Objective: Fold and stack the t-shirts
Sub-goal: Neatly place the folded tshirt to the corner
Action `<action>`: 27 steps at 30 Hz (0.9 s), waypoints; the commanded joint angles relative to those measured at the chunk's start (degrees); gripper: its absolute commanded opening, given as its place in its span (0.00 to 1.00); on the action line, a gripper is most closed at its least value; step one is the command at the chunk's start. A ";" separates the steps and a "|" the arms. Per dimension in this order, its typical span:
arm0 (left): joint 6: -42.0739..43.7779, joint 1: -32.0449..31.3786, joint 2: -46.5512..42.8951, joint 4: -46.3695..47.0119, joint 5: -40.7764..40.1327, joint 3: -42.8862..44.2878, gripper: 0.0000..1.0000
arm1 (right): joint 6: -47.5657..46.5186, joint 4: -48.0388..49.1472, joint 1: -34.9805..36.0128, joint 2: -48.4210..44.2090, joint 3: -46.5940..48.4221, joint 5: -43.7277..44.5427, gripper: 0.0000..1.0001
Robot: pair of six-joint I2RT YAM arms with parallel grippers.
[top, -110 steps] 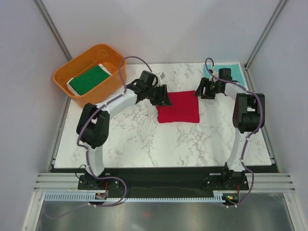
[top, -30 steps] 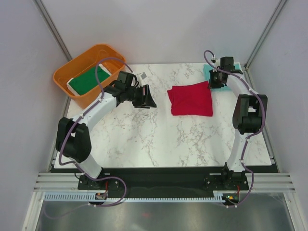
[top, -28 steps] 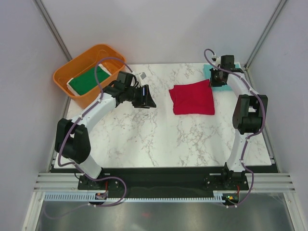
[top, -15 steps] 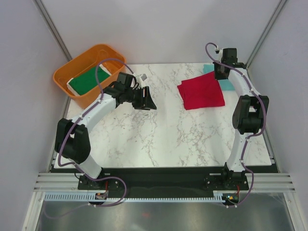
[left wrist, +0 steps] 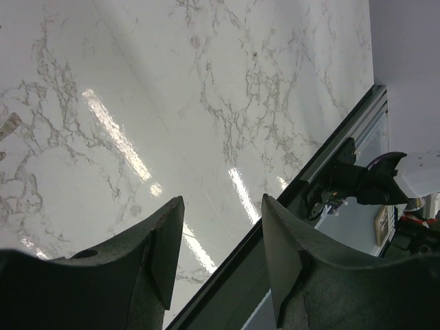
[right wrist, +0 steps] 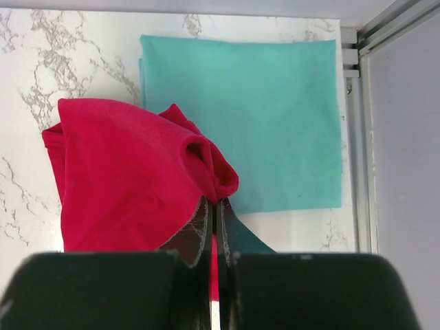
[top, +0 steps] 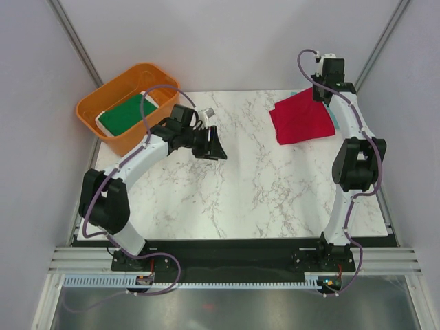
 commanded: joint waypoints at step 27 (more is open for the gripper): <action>3.03 -4.71 -1.50 -0.29 -0.18 -1.99 0.58 | 7.76 17.18 -11.82 27.36 24.04 2.81 0.00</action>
